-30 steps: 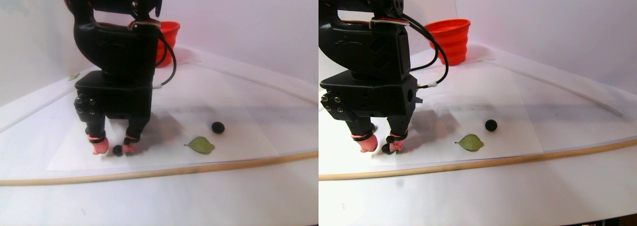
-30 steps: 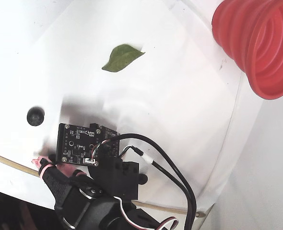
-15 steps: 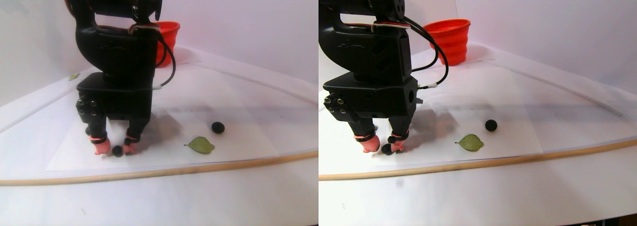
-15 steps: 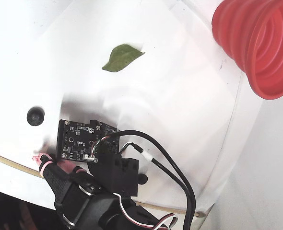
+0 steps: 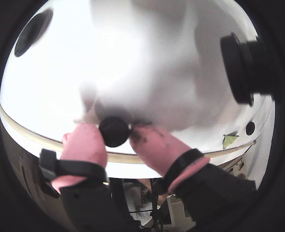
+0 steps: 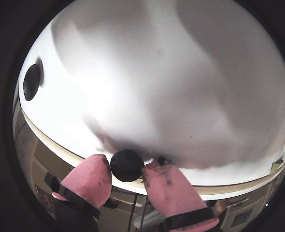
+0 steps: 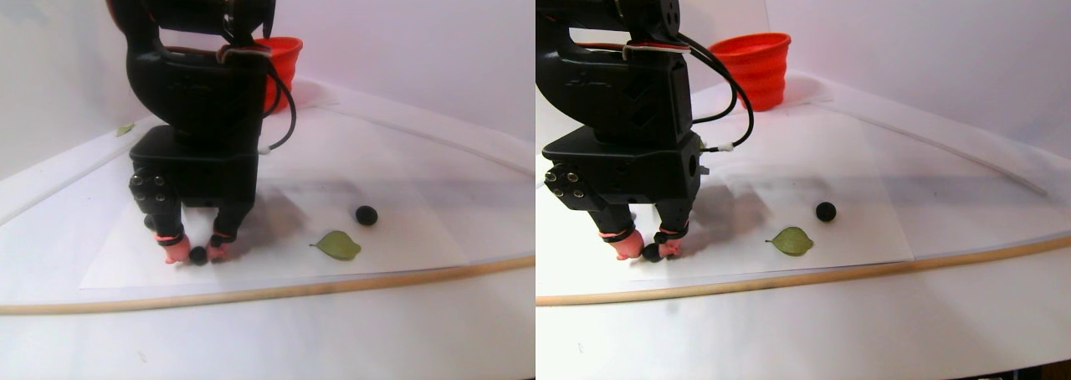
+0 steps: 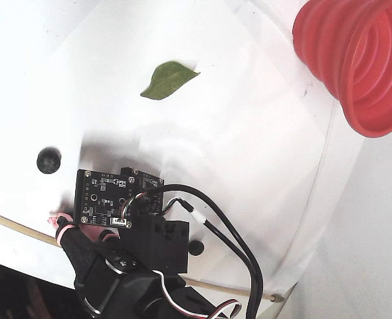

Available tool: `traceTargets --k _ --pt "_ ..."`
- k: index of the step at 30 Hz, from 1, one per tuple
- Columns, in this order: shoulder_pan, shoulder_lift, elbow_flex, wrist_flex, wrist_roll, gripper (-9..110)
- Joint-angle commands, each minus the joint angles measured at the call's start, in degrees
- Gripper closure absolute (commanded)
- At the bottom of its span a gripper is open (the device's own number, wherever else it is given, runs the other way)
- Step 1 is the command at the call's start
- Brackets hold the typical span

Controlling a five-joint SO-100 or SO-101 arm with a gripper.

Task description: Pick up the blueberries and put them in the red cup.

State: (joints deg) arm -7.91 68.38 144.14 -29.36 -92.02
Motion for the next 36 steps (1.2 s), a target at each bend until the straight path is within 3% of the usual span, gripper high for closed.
traceTargets --k 1,36 --pt "0.4 -0.3 0.6 -0.4 -0.5 90" --pt "4.4 16.4 1.1 13.7 -0.2 92"
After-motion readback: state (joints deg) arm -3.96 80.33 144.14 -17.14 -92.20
